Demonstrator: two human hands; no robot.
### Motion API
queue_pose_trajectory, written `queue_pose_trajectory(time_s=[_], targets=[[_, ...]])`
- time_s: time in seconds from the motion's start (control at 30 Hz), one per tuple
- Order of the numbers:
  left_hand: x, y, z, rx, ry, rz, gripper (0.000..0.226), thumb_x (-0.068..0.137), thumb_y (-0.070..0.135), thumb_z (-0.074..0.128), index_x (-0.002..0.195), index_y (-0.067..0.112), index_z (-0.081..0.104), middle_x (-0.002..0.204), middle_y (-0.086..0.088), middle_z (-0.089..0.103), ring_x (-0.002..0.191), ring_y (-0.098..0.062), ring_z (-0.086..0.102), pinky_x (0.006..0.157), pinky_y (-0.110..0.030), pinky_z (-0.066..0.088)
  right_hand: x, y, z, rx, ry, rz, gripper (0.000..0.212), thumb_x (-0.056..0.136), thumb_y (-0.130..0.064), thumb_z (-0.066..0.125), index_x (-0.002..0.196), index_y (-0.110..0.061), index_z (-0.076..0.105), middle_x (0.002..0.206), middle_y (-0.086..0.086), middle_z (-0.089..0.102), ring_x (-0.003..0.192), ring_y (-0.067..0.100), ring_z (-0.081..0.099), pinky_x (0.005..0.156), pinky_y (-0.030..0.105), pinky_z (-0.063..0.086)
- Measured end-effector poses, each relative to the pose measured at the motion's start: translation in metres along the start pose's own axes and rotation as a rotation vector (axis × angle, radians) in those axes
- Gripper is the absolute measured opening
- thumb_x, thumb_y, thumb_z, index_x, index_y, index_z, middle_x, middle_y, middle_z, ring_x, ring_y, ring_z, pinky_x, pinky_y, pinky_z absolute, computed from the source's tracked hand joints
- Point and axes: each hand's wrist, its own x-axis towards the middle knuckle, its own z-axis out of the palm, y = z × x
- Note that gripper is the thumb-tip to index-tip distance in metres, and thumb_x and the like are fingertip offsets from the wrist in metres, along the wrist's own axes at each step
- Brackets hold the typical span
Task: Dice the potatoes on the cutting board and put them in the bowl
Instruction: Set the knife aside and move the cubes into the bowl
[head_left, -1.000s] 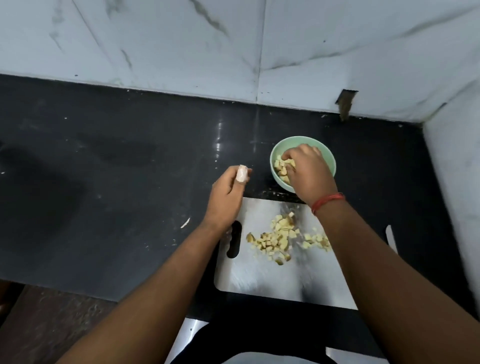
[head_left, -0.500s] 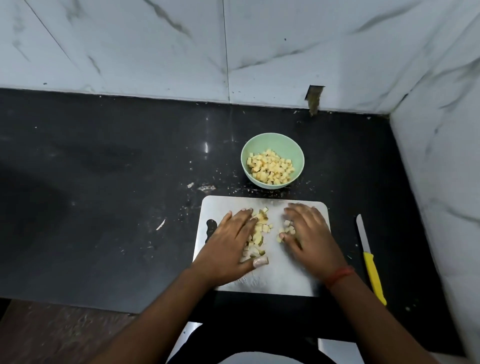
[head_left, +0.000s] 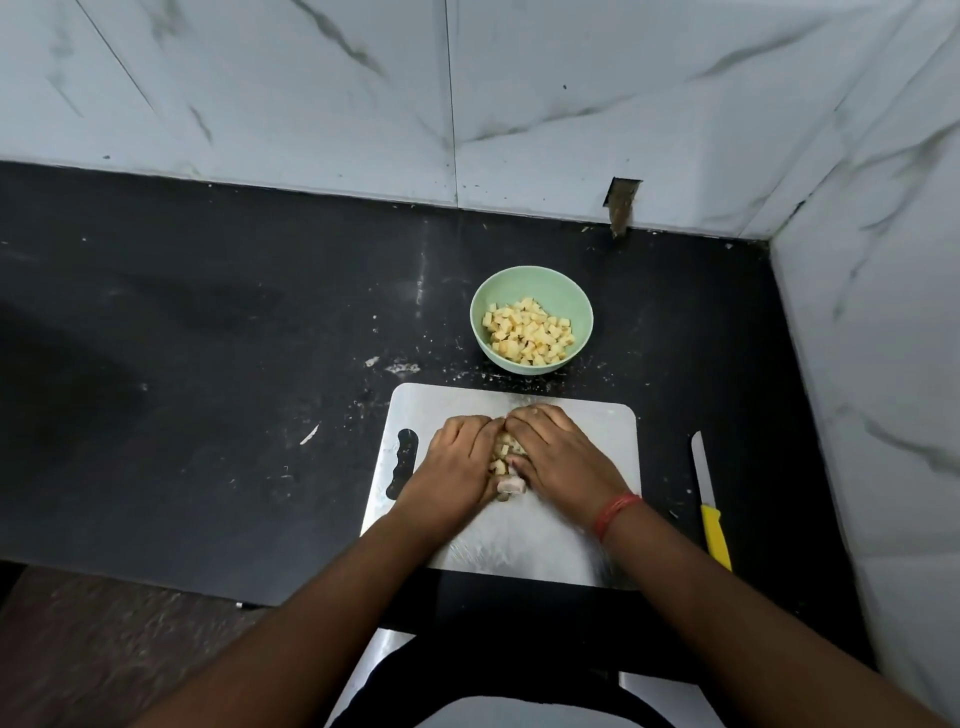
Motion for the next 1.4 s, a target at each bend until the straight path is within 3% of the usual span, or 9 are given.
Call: queue_pose_trajectory(time_s=[0.3,0.4,0.5,0.67,0.83,1.0,1.1,1.2,1.4], targets=[[0.008,0.004,0.001,-0.074,0.022,-0.188,0.035,0.092,0.038,0.038,0.103,0.010,0.055,0.101,-0.005,0.048,0.089,-0.017,0.035,0.078,-0.035,0.038,0.005,-0.003,0.006,-0.029,0.040,0.030,0.032,0.092,-0.019,0.045,0.122,-0.014,0.056,0.113,0.004,0.056,0.099,0.024,0.049,0.090,0.034,0.044],[0.009,0.006,-0.001,-0.141,0.068,-0.264,0.010,0.097,0.021,0.053,0.093,0.012,0.051,0.093,-0.004,0.048,0.084,-0.015,0.031,0.073,-0.035,0.033,0.007,-0.002,0.008,-0.084,0.044,0.000,0.027,0.096,-0.023,0.044,0.118,-0.013,0.057,0.110,0.005,0.055,0.096,0.023,0.049,0.089,0.033,0.042],[0.011,0.010,-0.005,-0.160,0.088,-0.323,0.013,0.093,0.006,0.056,0.087,0.014,0.048,0.088,-0.003,0.049,0.081,-0.016,0.032,0.069,-0.035,0.032,0.010,-0.003,0.008,-0.104,0.048,-0.010,0.021,0.098,-0.022,0.043,0.111,-0.014,0.058,0.105,0.005,0.055,0.093,0.023,0.048,0.086,0.034,0.043],[0.014,0.018,-0.017,-0.315,0.154,-0.382,0.059,0.100,0.066,0.027,0.080,0.014,0.047,0.079,0.001,0.050,0.079,-0.017,0.039,0.064,-0.036,0.028,0.015,-0.002,0.013,-0.075,0.034,0.034,0.026,0.101,-0.027,0.038,0.107,-0.012,0.059,0.103,0.006,0.056,0.095,0.023,0.051,0.084,0.036,0.048],[0.021,0.019,-0.018,-0.582,0.259,-0.570,0.053,0.099,0.066,0.041,0.071,0.021,0.040,0.065,-0.007,0.051,0.061,-0.022,0.054,0.056,-0.046,0.046,0.019,-0.001,0.015,-0.041,0.016,0.106,0.049,0.106,-0.032,0.017,0.110,-0.007,0.060,0.110,0.011,0.058,0.103,0.027,0.054,0.085,0.040,0.051],[0.022,0.033,-0.035,-0.687,0.312,-0.592,0.057,0.101,0.053,0.042,0.078,0.001,0.046,0.069,-0.020,0.057,0.056,-0.017,0.050,0.053,-0.030,0.045,0.015,-0.015,-0.013,0.297,0.180,0.346,0.038,0.100,-0.033,0.034,0.112,-0.008,0.060,0.106,0.006,0.059,0.094,0.020,0.056,0.080,0.032,0.047],[0.029,0.041,-0.042,-0.779,0.355,-0.619,0.054,0.102,0.052,0.038,0.078,0.004,0.047,0.066,-0.007,0.047,0.056,-0.006,0.041,0.049,-0.018,0.038,0.015,-0.020,-0.023,0.512,0.234,0.461,0.016,0.102,-0.023,0.044,0.098,-0.014,0.057,0.095,-0.002,0.054,0.084,0.009,0.049,0.072,0.022,0.037],[0.047,0.047,-0.050,-0.895,0.428,-0.595,0.048,0.102,0.053,0.034,0.075,0.016,0.046,0.068,0.006,0.043,0.062,-0.003,0.039,0.058,-0.021,0.037,0.020,-0.026,-0.041,0.718,0.293,0.574,0.021,0.102,-0.026,0.046,0.083,-0.021,0.051,0.078,-0.007,0.052,0.071,0.005,0.048,0.063,0.023,0.037],[0.123,0.063,-0.094,-1.015,0.416,-0.597,0.047,0.111,0.042,0.033,0.071,0.019,0.046,0.058,0.015,0.046,0.054,-0.001,0.041,0.055,-0.022,0.036,0.088,-0.011,-0.090,1.011,0.445,0.706,0.026,0.099,-0.035,0.047,0.085,-0.018,0.060,0.076,-0.002,0.060,0.071,0.012,0.057,0.064,0.035,0.047]])
